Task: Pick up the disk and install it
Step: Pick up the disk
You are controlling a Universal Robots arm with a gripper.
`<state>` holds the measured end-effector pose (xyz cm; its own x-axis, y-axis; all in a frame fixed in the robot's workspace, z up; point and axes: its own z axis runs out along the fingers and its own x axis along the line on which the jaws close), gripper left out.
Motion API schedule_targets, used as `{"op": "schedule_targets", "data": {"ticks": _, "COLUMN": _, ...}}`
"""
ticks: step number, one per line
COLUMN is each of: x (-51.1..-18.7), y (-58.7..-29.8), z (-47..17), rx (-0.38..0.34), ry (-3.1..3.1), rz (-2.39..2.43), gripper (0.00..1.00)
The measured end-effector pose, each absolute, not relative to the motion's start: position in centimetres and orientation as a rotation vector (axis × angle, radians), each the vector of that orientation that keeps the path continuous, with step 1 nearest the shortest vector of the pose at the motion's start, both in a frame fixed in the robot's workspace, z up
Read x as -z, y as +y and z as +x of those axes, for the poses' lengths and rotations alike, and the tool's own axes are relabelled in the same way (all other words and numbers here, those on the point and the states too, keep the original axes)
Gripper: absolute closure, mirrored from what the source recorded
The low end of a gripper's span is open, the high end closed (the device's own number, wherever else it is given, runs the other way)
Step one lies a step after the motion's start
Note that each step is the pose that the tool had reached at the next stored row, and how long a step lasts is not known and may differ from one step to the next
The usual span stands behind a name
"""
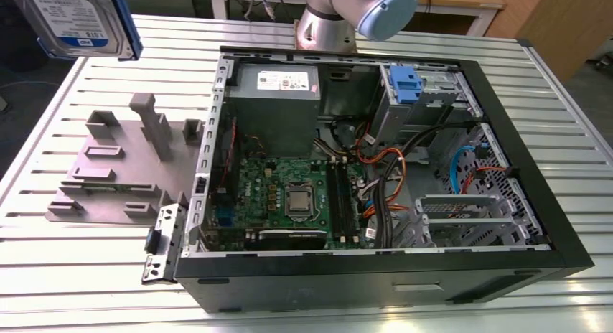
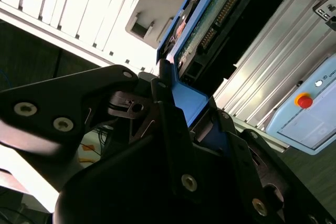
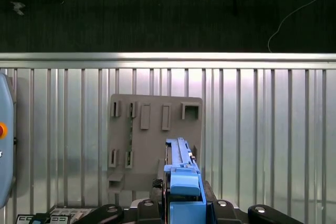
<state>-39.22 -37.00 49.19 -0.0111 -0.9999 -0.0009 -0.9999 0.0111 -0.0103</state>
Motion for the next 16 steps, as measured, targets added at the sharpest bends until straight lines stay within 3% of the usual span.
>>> {"op": "schedule_targets", "data": {"ticks": 16, "x": -49.2, "y": -37.0, "z": -38.1, "rx": 0.011, "ry": 2.228, "rz": -2.203, "gripper": 0.64}}
